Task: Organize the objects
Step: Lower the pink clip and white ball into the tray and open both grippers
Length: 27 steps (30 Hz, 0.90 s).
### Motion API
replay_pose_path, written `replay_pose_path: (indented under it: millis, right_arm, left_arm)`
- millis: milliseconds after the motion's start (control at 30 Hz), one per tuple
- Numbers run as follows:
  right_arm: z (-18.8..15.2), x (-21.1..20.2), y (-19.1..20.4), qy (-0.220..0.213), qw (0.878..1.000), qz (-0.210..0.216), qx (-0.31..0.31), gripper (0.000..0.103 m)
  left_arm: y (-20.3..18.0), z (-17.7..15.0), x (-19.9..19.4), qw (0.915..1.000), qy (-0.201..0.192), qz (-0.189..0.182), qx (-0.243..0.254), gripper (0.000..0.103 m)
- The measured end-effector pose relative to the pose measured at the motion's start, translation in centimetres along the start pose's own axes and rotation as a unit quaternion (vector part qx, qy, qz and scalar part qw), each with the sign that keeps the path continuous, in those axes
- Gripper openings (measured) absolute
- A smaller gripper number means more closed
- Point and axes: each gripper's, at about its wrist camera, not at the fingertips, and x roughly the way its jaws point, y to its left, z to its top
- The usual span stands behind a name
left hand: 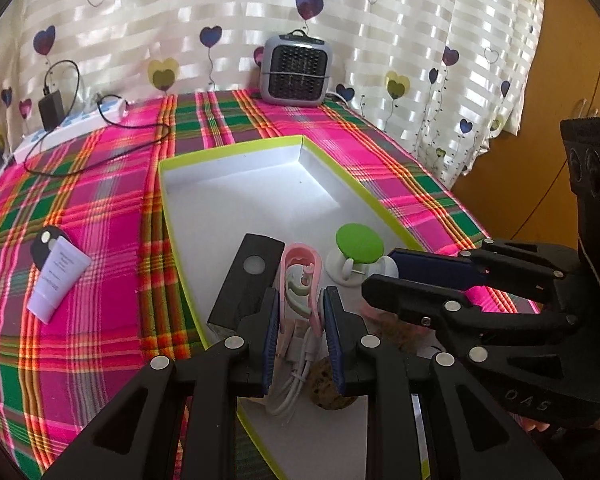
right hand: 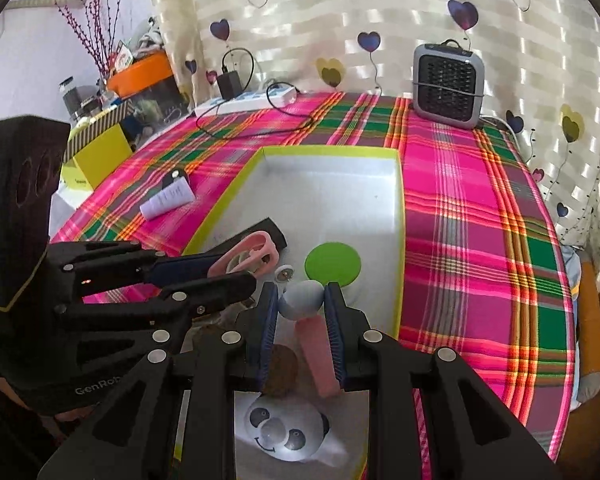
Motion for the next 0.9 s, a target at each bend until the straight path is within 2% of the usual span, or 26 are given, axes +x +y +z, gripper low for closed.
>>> replay_pose_path:
  millis: [233,900]
  right_arm:
    - [0.0,0.2,0.0,0.011,1.0,-0.017,-0.013,0.025]
    - [0.0,1.3,-1.0,0.029,0.999,-0.039,0.005,0.025]
  left_arm:
    - [-0.3,0.1,0.2,1.0,0.005,-0.003,0.005,0.02]
    - [-0.3,0.7,1.5,0.9997,0.016,-0.011,0.011,0.02]
